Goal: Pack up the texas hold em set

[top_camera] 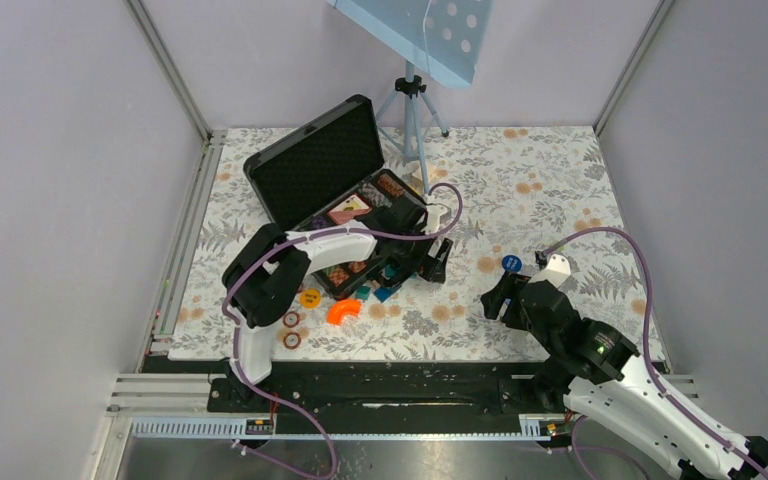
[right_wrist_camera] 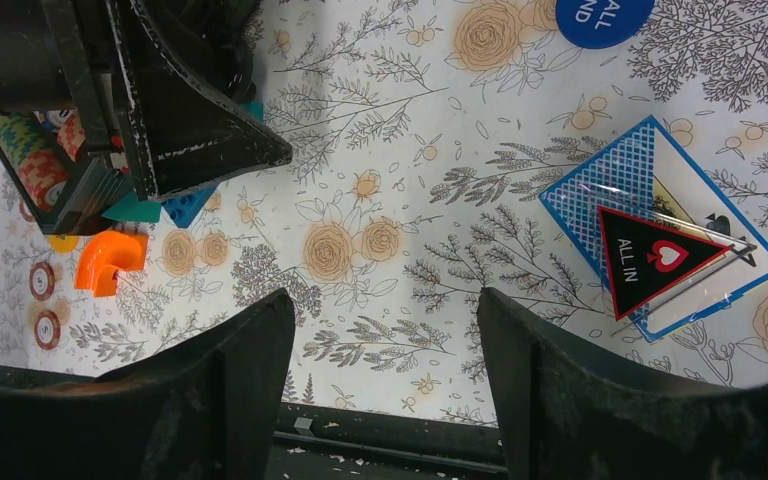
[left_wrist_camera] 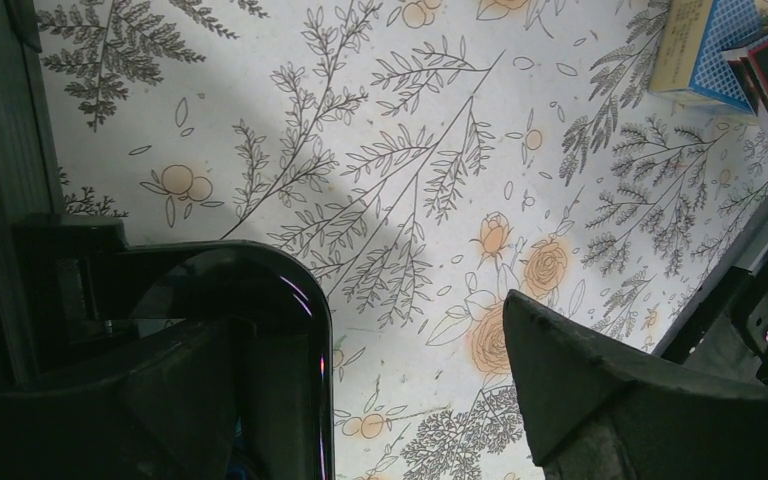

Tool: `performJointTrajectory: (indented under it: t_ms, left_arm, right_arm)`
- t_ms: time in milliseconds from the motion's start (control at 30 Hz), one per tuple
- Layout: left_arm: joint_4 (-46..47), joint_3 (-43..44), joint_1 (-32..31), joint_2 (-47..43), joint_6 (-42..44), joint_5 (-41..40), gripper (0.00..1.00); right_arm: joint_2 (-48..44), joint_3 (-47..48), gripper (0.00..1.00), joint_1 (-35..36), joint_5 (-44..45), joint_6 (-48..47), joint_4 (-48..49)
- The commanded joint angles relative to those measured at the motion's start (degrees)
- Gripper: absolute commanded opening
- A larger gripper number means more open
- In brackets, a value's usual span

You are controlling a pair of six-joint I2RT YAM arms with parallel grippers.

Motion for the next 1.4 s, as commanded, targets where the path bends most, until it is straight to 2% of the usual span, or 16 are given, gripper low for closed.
performJointTrajectory:
  t_ms: [0, 233, 400, 600, 833, 1133, 1367]
  left_arm:
    - [2.21, -3.65, -6.44, 1.6, -3.33, 14.44, 0.88]
    - [5.75, -5.43, -6.97, 0.89, -6.14, 10.64, 0.9]
    - [5.55, -4.58, -4.96, -2.03, -7.09, 6.42, 0.97]
    - [-0.39, -0.96, -2.27, -5.04, -5.08, 1.43, 0.98]
    - [-7.35, 0.56, -2.01, -8.85, -1.25, -5.12, 0.99]
    - [-8.99, 0.43, -2.0, -11.61, -0.65, -12.18, 0.99]
    - [-11.01, 1.48, -1.97, -18.98, -0.5, -15.2, 0.99]
  right_arm:
    - [-0.55, 0.13, 0.74, -0.19, 3.45, 0.84, -0.48]
    - [-1.16, 0.21, 0.74, -0.16, 6.91, 3.48, -3.2]
    - [-1.3, 0.67, 0.74, -0.21, 7.16, 3.46, -3.38]
    - [-0.24, 1.94, 0.74, -0.22, 7.19, 2.79, -3.39]
    - [0.63, 2.99, 0.74, -0.21, 8.15, 2.57, -3.41]
    - [2.47, 4.25, 0.74, -0.21, 8.5, 2.1, -3.38]
    - [4.28, 6.01, 0.74, -0.24, 10.93, 2.28, -4.99]
